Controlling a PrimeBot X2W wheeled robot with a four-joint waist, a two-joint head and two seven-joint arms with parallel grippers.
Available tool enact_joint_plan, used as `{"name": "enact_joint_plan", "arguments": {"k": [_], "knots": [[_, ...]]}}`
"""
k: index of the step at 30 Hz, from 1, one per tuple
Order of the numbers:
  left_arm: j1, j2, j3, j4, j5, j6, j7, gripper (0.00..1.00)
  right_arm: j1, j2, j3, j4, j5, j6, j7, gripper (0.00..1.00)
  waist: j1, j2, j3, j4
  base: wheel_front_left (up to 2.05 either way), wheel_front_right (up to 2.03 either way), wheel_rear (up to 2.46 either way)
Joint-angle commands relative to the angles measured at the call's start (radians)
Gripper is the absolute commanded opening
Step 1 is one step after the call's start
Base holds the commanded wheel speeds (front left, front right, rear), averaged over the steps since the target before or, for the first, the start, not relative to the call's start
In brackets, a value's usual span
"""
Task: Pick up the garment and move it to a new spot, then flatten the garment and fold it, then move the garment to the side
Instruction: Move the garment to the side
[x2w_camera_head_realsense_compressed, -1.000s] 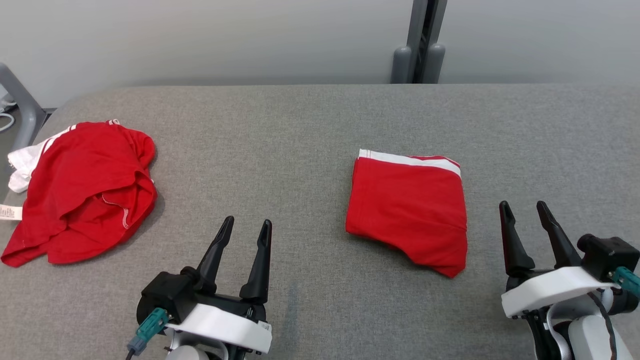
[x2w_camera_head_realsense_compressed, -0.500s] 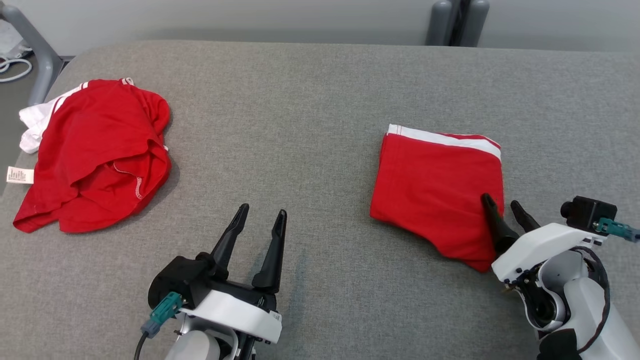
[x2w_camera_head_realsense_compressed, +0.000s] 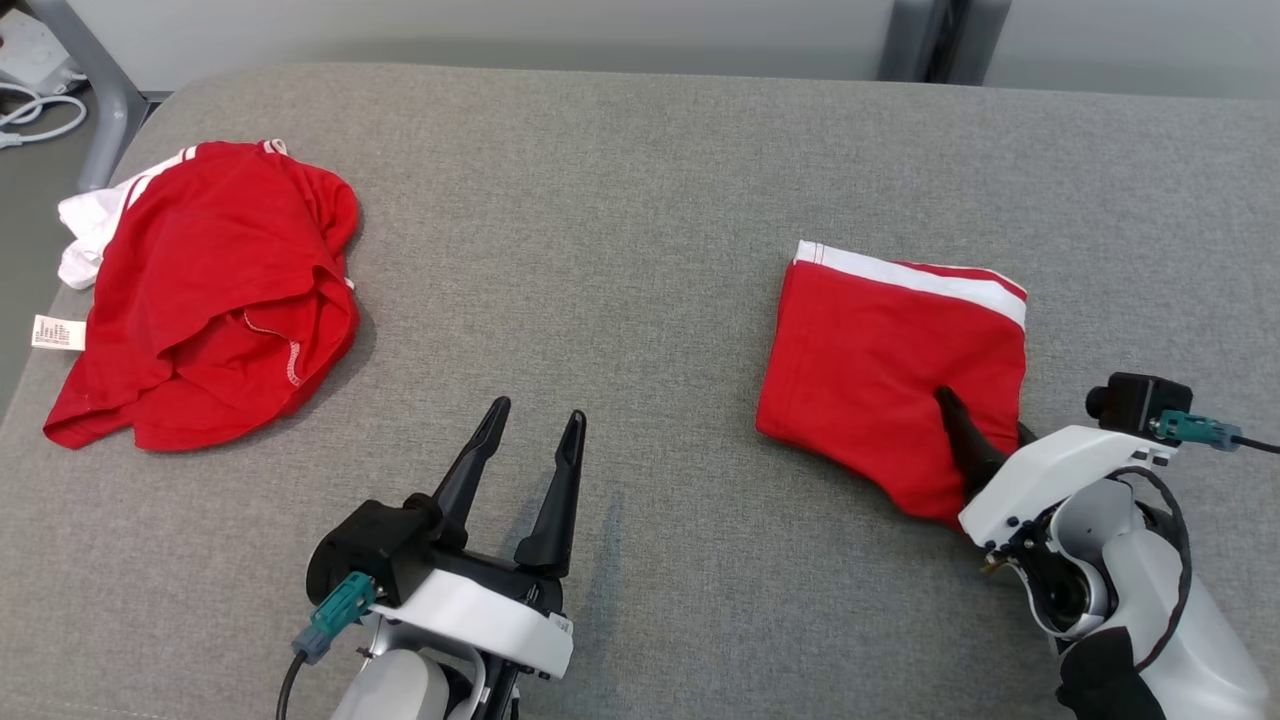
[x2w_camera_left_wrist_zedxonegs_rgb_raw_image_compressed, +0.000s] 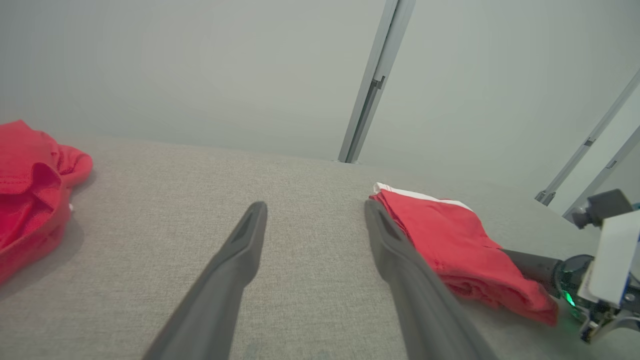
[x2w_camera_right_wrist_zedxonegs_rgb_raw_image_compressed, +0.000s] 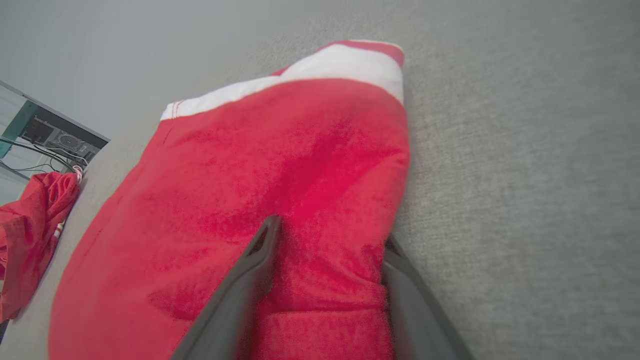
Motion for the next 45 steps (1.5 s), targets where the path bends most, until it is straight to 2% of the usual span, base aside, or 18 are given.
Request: {"name": "enact_joint_plan", "arguments": {"k": [1, 5, 12, 16, 21, 26, 32, 36, 45], "knots": [[-0.013, 0.004, 0.000, 0.001, 0.001, -0.001, -0.005, 1.00, 0.006, 0.000, 0.017, 0.024, 0.003, 0.000, 0.000, 0.00, 0.0000, 0.0000, -0.004, -0.001, 0.00, 0.00, 0.00], [-0.007, 0.004, -0.003, 0.004, 0.007, -0.005, -0.005, 1.00, -0.014, -0.019, 0.020, 0.052, -0.019, 0.000, -0.033, 0.00, 0.0000, 0.0000, -0.016, -0.004, 0.00, 0.00, 0.00], [0.017, 0.004, -0.018, 0.007, 0.022, -0.015, -0.005, 1.00, -0.020, -0.073, 0.103, 0.073, -0.092, 0.000, -0.107, 0.00, 0.0000, 0.0000, -0.054, -0.034, 0.00, 0.00, 0.00], [0.028, 0.004, -0.035, 0.002, 0.028, -0.021, -0.005, 1.00, -0.004, -0.110, 0.159, 0.077, -0.128, 0.000, -0.126, 0.00, 0.0000, 0.0000, -0.066, -0.074, 0.00, 0.00, 0.00], [0.011, 0.004, -0.062, -0.015, 0.033, -0.027, -0.005, 1.00, -0.028, -0.188, 0.237, 0.041, -0.138, 0.000, -0.112, 0.00, 0.0000, 0.0000, -0.033, -0.143, 0.00, 0.00, 0.00], [-0.035, 0.004, -0.097, -0.039, 0.052, -0.035, -0.004, 1.00, -0.084, -0.324, 0.354, -0.026, -0.128, 0.000, -0.095, 0.00, 0.0000, 0.0000, 0.051, -0.212, 0.00, 0.00, 0.00], [-0.120, 0.004, -0.153, -0.067, 0.115, -0.058, -0.003, 1.00, -0.198, -0.526, 0.493, -0.109, -0.115, 0.000, -0.139, 0.00, 0.0000, 0.0000, 0.181, -0.271, 0.00, 0.00, 0.00], [-0.175, 0.004, -0.190, -0.093, 0.128, -0.071, -0.003, 1.00, -0.288, -0.641, 0.551, -0.114, -0.134, 0.000, -0.182, 0.00, 0.0000, 0.0000, 0.265, -0.286, 0.00, 0.00, 0.00], [-0.270, 0.004, -0.243, -0.149, 0.114, -0.085, -0.004, 1.00, -0.447, -0.825, 0.584, -0.025, -0.171, 0.000, -0.241, 0.00, 0.0000, 0.0000, 0.412, -0.262, 0.00, 0.00, 0.00]]}}
